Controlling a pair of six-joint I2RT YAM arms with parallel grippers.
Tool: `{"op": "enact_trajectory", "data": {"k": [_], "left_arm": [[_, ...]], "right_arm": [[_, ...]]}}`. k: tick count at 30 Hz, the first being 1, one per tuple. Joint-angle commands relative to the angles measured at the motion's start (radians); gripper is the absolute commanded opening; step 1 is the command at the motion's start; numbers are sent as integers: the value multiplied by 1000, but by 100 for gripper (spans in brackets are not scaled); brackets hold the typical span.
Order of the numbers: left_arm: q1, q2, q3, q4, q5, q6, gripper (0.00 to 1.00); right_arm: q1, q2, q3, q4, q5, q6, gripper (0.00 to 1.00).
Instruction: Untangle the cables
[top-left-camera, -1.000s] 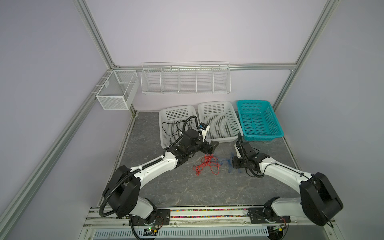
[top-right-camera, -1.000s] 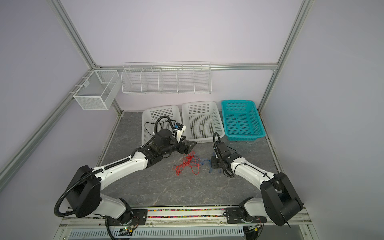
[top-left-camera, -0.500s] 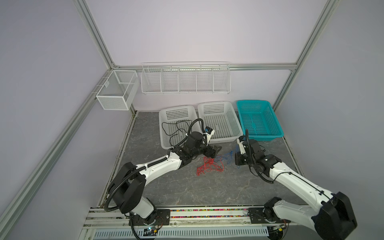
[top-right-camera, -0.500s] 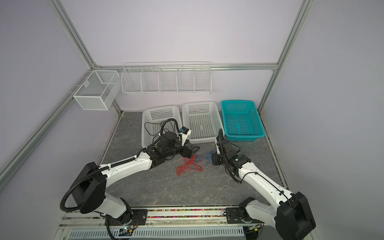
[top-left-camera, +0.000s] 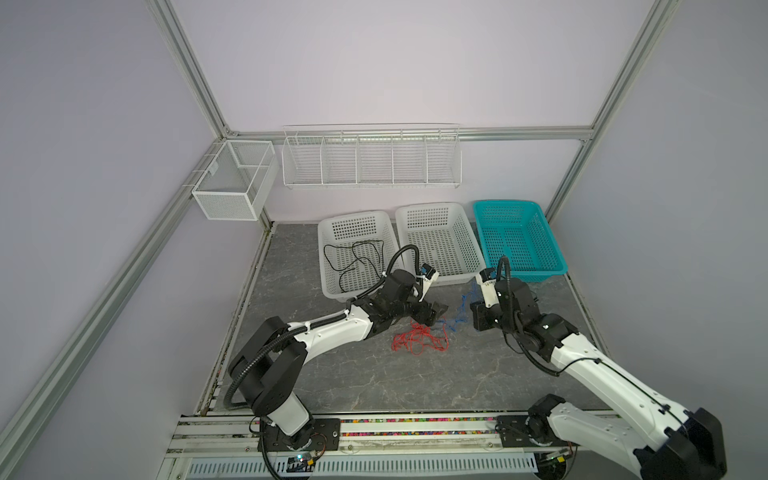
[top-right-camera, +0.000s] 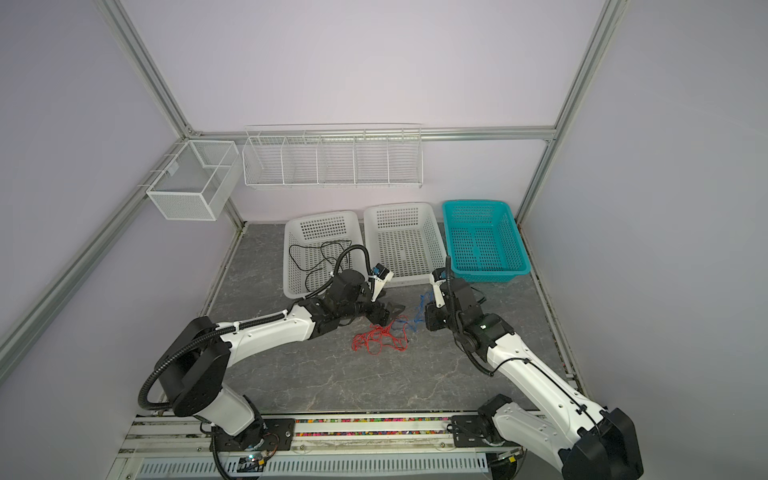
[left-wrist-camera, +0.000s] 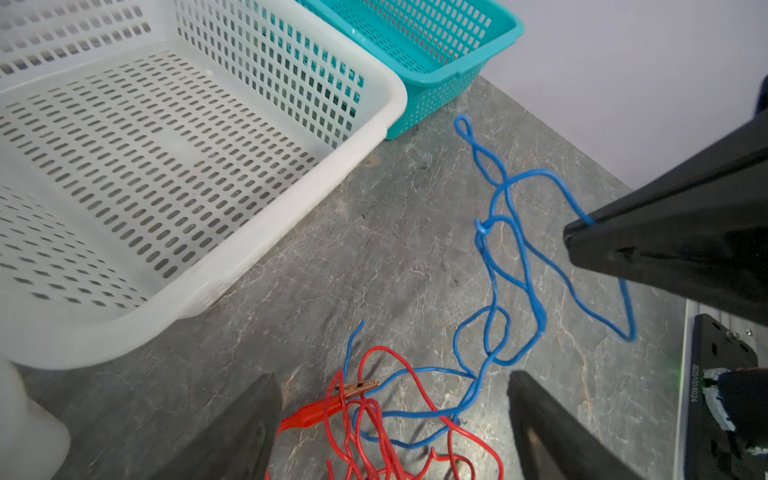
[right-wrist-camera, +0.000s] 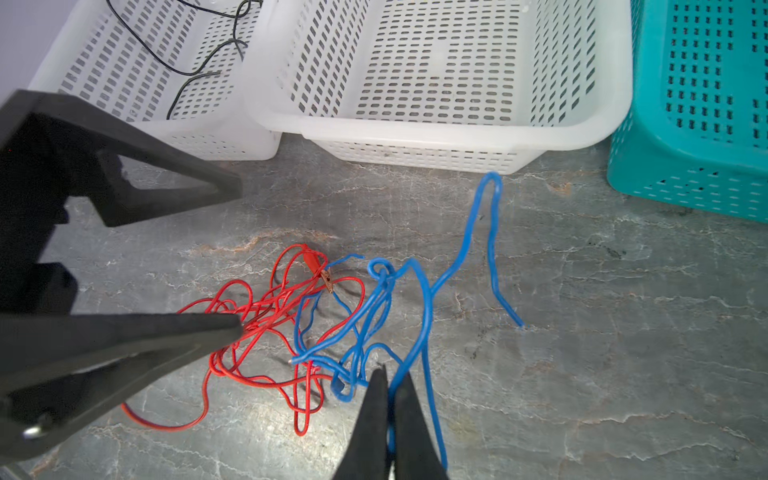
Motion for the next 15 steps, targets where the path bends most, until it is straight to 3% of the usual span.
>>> {"op": "enact_trajectory", "data": {"k": [1,15], "left_arm": [[-13,34,-1,19,41,24,85],[-28,59,-41,91,131,11,83]], "right_arm": [[5,-32,29,15,2,-12,6],[7,-3,55,84,80,-15,7]]}}
